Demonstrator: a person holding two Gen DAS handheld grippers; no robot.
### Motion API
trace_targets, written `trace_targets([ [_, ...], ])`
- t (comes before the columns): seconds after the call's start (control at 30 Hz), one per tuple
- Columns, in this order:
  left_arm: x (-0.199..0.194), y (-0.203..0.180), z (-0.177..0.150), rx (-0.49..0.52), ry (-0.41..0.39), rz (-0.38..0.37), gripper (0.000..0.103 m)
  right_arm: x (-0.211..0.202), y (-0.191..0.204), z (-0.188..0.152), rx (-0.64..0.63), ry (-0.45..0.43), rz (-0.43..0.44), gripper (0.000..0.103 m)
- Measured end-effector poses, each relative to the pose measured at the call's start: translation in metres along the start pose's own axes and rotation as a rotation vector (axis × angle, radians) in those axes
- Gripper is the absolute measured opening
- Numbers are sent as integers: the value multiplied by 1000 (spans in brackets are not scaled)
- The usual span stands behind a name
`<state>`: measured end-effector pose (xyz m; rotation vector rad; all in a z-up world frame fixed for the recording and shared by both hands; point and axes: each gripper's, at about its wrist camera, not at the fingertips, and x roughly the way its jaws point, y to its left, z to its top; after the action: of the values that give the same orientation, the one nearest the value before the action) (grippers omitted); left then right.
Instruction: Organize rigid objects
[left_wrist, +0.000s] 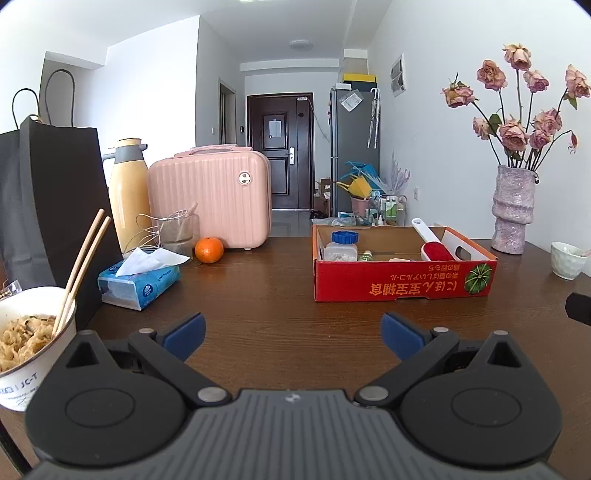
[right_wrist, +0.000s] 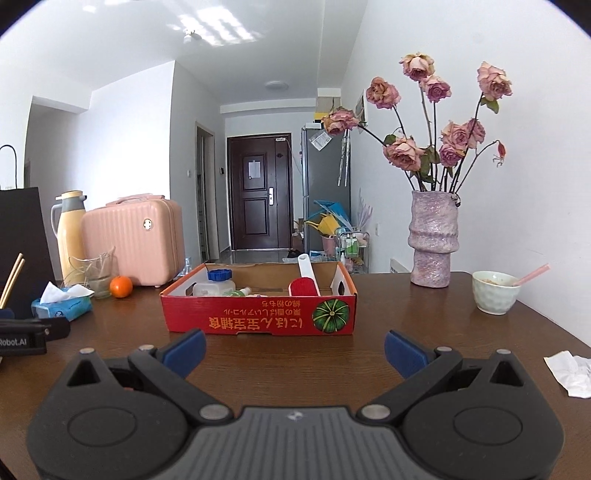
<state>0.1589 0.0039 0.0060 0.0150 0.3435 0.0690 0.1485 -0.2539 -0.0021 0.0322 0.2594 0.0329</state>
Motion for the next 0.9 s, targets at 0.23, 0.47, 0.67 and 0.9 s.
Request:
trace_targets([
  [0.23, -30, 8, -18, -18, -54, -7, 103, -25, 4, -13, -3, -22, 10, 103],
  [0.47, -46, 12, -27, -26, -81, -9, 103, -37, 8, -19, -10, -38, 20, 103],
  [0.67, -50, 11, -28, -25, -91, -10, 103, -41, 9, -20, -10, -46, 24, 103],
  [0.9, -50, 11, -28, -25, -95, -11, 103, -41, 9, -20, -10, -46, 24, 103],
])
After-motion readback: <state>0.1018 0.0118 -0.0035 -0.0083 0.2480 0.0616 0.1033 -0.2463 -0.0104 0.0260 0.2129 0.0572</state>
